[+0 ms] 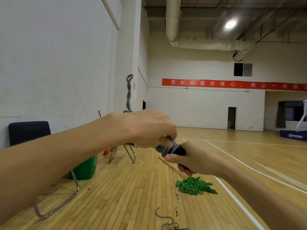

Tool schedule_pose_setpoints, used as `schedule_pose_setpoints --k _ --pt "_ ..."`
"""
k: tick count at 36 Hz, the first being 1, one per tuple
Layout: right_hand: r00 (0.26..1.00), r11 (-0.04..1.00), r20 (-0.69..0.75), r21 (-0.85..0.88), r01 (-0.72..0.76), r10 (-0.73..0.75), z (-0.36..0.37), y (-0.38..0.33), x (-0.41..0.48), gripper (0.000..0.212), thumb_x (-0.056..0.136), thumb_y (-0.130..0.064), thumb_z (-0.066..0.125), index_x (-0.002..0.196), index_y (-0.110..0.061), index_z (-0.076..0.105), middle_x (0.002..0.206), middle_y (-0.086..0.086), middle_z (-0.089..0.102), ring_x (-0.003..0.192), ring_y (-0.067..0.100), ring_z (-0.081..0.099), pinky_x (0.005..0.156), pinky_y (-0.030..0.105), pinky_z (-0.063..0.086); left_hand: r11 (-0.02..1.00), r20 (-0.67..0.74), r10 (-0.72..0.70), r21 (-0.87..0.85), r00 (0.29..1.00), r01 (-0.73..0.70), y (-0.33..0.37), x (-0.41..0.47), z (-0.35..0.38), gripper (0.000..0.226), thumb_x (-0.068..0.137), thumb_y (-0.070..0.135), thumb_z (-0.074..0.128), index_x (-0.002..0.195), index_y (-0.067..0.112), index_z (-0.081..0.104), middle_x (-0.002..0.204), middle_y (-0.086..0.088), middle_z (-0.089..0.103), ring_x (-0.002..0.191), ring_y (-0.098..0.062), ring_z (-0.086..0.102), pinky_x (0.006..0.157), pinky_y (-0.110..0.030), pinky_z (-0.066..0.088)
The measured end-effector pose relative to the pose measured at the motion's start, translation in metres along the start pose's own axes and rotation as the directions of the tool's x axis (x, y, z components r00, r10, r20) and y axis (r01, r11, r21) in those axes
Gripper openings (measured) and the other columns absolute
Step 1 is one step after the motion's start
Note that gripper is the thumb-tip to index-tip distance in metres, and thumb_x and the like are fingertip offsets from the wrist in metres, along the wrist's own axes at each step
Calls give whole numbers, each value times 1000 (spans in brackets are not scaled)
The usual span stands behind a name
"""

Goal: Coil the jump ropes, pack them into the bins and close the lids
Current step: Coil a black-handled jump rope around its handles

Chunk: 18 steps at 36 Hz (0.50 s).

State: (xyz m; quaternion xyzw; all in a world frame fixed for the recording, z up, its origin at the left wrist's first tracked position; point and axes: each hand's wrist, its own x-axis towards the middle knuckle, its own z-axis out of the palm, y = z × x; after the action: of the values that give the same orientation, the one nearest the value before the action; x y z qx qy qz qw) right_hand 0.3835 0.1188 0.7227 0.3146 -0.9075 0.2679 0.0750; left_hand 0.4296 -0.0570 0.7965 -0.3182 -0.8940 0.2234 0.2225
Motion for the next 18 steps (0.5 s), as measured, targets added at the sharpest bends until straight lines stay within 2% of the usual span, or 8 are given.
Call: schedule_pose_setpoints --k 2,4,7,10,13,15,18 --pt "998 1000 65 -11 13 -13 1 -7 -3 39 99 -45 57 69 -20 55 46 -12 57 42 2 49 53 16 42 999 11 37 -6 999 -37 0 1 -1 23 103 40 49 105 27 68 83 14 64 79 -9 61 68 -29 49" --pt "993 1000 114 -20 17 -14 -1 -12 -4 42 99 -46 57 69 -18 54 47 -10 56 42 4 49 57 20 43 997 21 68 -26 997 -68 0 3 -3 27 102 43 49 108 26 69 88 12 69 82 -9 63 72 -32 52" --pt "985 999 173 -32 11 -5 -7 -16 -7 40 98 -47 58 75 -14 55 50 -9 57 43 6 50 59 26 46 989 25 115 -91 993 -112 2 5 -5 29 102 44 49 99 24 70 78 10 64 74 -9 59 71 -32 50" --pt "975 1000 220 5 11 -12 -13 -20 -11 34 98 -44 61 80 -16 53 54 -7 57 46 10 50 57 28 46 978 -5 137 -159 991 -136 3 7 -5 32 101 46 50 96 22 71 76 8 63 72 -9 57 70 -29 46" --pt "972 998 229 -33 57 -48 -17 -21 -15 37 97 -49 60 75 -19 54 54 -7 58 49 12 51 62 30 48 960 -27 131 -245 991 -134 2 10 -4 32 100 45 51 94 19 70 72 11 59 73 -5 55 65 -20 41" --pt "971 994 225 -47 98 -85 -17 -23 -19 42 95 -56 56 74 -20 55 51 -7 58 49 12 51 65 34 50 937 -31 111 -329 993 -115 -2 12 -2 22 99 43 54 88 26 63 70 18 55 72 5 53 62 -15 37" --pt "981 996 178 -33 89 -82 -16 -28 -24 44 93 -63 48 71 -25 53 47 -11 57 47 10 51 70 36 54 891 12 59 -452 998 -47 -9 12 3 15 97 46 58 101 32 62 73 23 60 71 10 55 63 -11 35"
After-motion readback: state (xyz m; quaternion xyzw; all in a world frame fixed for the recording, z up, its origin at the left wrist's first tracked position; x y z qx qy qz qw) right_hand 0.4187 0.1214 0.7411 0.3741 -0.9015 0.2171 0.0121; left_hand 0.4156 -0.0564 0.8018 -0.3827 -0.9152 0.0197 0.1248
